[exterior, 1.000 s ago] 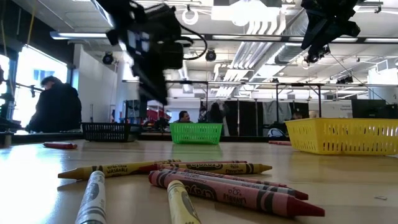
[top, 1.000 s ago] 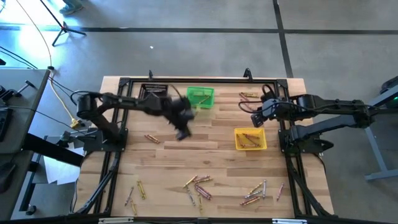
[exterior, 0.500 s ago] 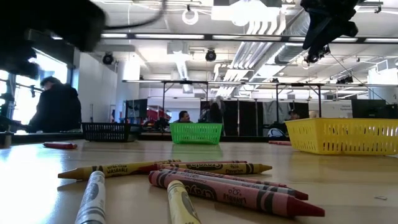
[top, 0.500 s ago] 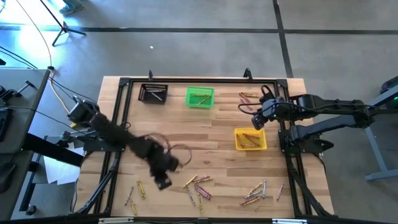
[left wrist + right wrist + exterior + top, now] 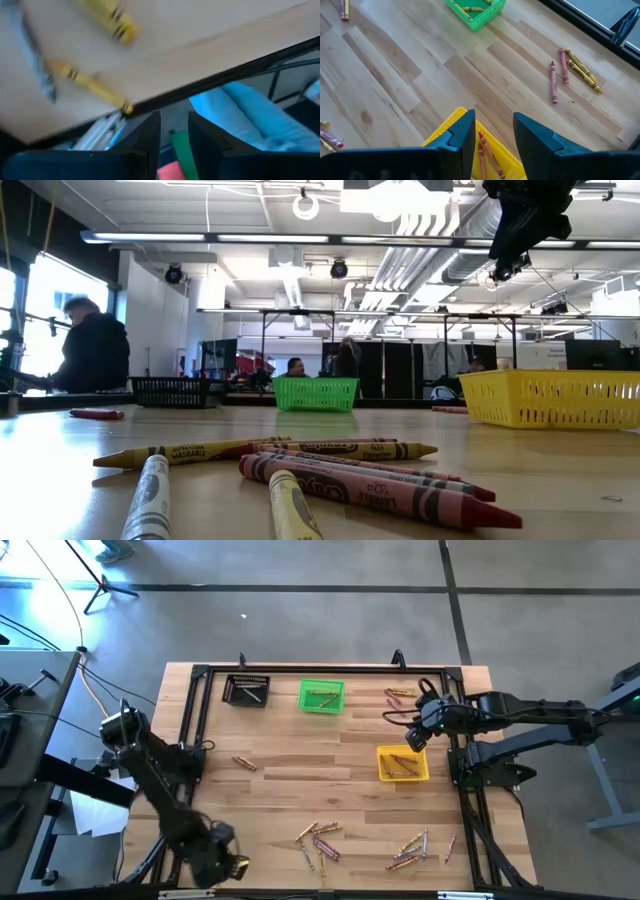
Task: Sort crayons
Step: Put the yellow crayon into the green basket
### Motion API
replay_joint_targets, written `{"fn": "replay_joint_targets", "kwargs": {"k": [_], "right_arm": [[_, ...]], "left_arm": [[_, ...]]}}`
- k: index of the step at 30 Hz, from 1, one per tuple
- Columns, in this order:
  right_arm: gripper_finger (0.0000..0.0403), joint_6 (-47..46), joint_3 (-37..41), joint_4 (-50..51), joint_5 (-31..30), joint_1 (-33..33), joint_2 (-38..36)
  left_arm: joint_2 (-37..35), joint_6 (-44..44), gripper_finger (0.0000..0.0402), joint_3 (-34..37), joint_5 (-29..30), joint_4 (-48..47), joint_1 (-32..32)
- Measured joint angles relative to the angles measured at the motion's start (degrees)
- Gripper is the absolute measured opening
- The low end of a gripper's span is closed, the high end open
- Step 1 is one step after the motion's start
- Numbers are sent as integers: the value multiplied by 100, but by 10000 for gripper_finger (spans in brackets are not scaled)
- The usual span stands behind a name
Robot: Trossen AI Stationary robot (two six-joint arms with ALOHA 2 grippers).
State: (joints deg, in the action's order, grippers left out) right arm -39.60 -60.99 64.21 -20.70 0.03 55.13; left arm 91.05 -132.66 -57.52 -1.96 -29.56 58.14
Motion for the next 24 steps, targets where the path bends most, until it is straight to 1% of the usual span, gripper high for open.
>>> {"fn": "replay_joint_targets", "kwargs": {"k": [2, 7, 13, 24], "right_arm": [[119, -4, 0, 6, 39, 0, 0], [119, 0, 0, 41, 132, 0, 0], [119, 6, 0, 56, 168, 0, -2], [119, 107, 0, 65, 168, 0, 0]], "left_arm": [[28, -77, 84, 0, -170, 4, 158], [204, -271, 80, 4, -1017, -114, 248], [484, -317, 79, 4, -996, -220, 206], [1110, -363, 79, 4, -1029, 130, 189]]}}
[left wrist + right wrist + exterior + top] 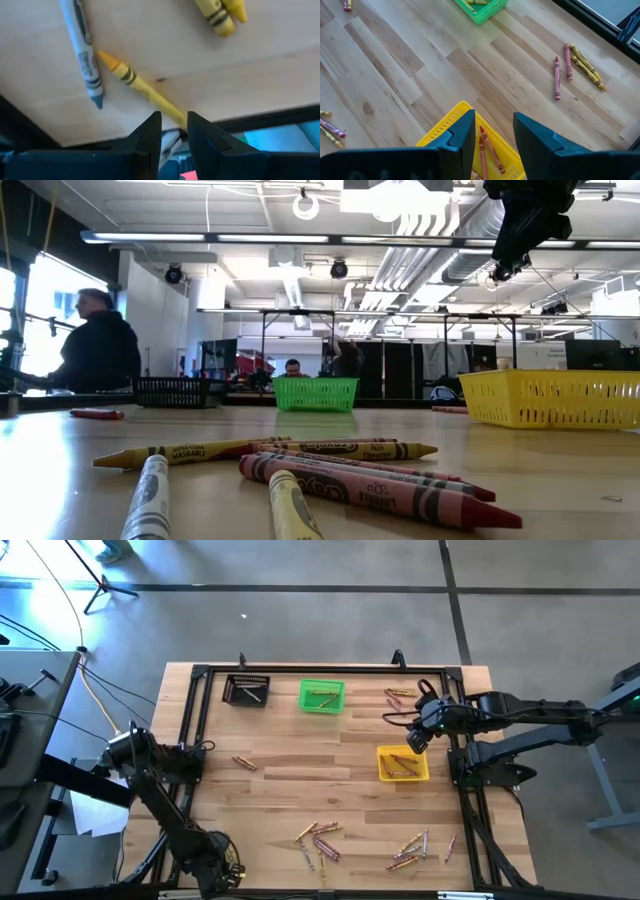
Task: Sort crayons
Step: Put the yellow crayon into the green basket
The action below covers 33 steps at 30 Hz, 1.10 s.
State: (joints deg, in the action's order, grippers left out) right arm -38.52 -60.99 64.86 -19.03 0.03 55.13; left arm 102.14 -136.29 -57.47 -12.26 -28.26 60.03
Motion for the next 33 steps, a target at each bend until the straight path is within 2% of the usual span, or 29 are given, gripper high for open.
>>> {"fn": "replay_joint_targets", "kwargs": {"k": [12, 18, 22, 28, 33], "right_arm": [[119, 0, 0, 0, -2, 0, 0], [119, 2, 0, 2, -2, 0, 0], [119, 6, 0, 0, -3, 0, 0], [119, 107, 0, 0, -4, 0, 0], [119, 107, 0, 0, -6, 0, 0]], "left_arm": [[248, 73, 75, -26, -95, 16, -68], [254, 252, 12, -20, -130, 83, -216], [233, 284, 9, -10, -141, 103, -254], [-50, 242, 2, 20, 63, -109, -385], [-635, 480, 1, 15, 258, -404, -689]]}}
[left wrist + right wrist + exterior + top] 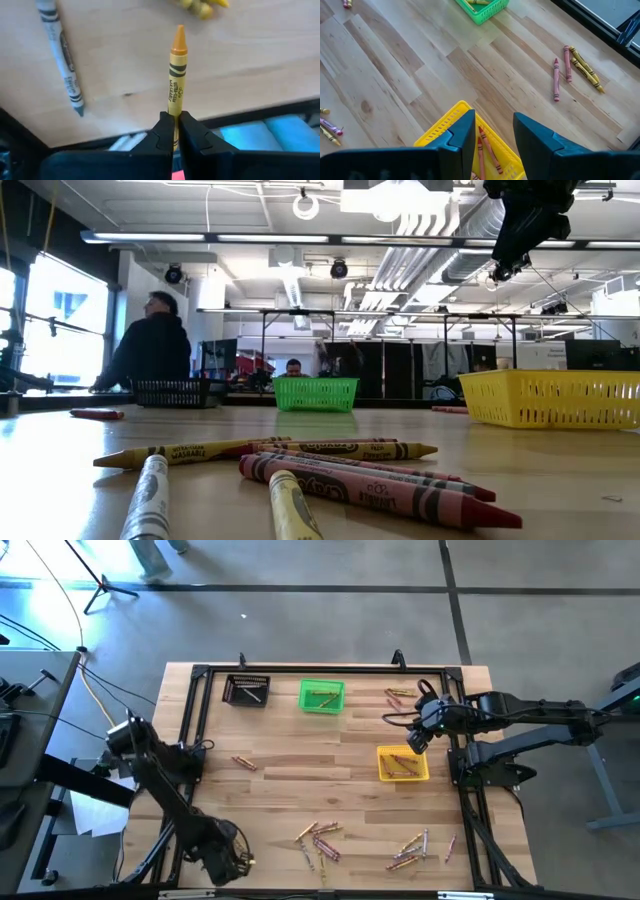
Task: Sort crayons
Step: Put the yellow crayon into the green basket
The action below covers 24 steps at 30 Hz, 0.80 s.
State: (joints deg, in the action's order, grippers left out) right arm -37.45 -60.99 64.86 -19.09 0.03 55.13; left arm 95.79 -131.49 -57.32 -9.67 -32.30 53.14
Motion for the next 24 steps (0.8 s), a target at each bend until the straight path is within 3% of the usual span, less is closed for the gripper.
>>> {"fn": "replay_joint_targets", "kwargs": {"k": [6, 11, 17, 24], "right_arm": [[119, 0, 0, -2, -33, 0, -2], [119, -138, 0, -42, -183, 0, 0], [119, -258, 0, -330, -242, -4, 0], [119, -261, -1, -597, -245, -4, 7]], "left_arm": [[-931, 1190, 1, -11, 1388, -778, -770], [-1563, 3041, 1, -11, 2591, -1333, -1928], [-1755, 6114, 1, -13, 2839, -796, -3906], [-1443, 8774, 1, -22, 2841, 1167, -5973]]}}
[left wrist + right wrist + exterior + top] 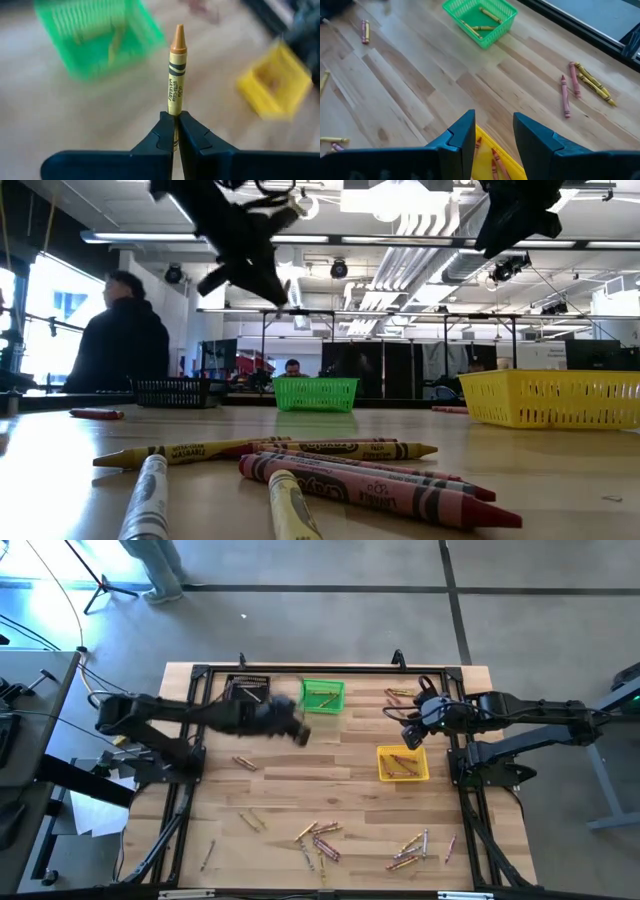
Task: Sort crayons
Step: Put the yellow crayon into the green basket
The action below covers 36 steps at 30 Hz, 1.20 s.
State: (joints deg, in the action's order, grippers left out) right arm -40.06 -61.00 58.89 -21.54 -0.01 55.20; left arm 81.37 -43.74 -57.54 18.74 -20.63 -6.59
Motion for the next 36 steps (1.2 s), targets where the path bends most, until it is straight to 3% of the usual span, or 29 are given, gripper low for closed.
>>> {"fn": "replay_joint_targets", "kwargs": {"k": [5, 11, 19, 26, 28, 33, 36], "right_arm": [[119, -106, -5, -10, -33, 0, 60], [119, -104, -6, -11, -146, 0, 197], [119, -118, -6, -14, -149, 0, 404], [119, -247, -6, -4, -71, 0, 599], [119, -253, -6, -5, -21, 0, 658], [119, -233, -6, -2, 57, 0, 820], [119, -141, -4, 0, 59, 0, 918]], "left_arm": [[348, 995, 1, 9, -103, 786, -983], [1104, 1842, 3, 4, -941, 1589, -1623], [1844, 2160, 44, 7, -1278, 2495, -1746], [1870, 2334, 97, 7, -1488, 2664, -1746], [1755, 2215, 107, 7, -2134, 2534, -1749], [1358, 2149, 110, 4, -4737, 1864, -1649], [1052, 2322, 101, 4, -5745, 1198, -1371]]}}
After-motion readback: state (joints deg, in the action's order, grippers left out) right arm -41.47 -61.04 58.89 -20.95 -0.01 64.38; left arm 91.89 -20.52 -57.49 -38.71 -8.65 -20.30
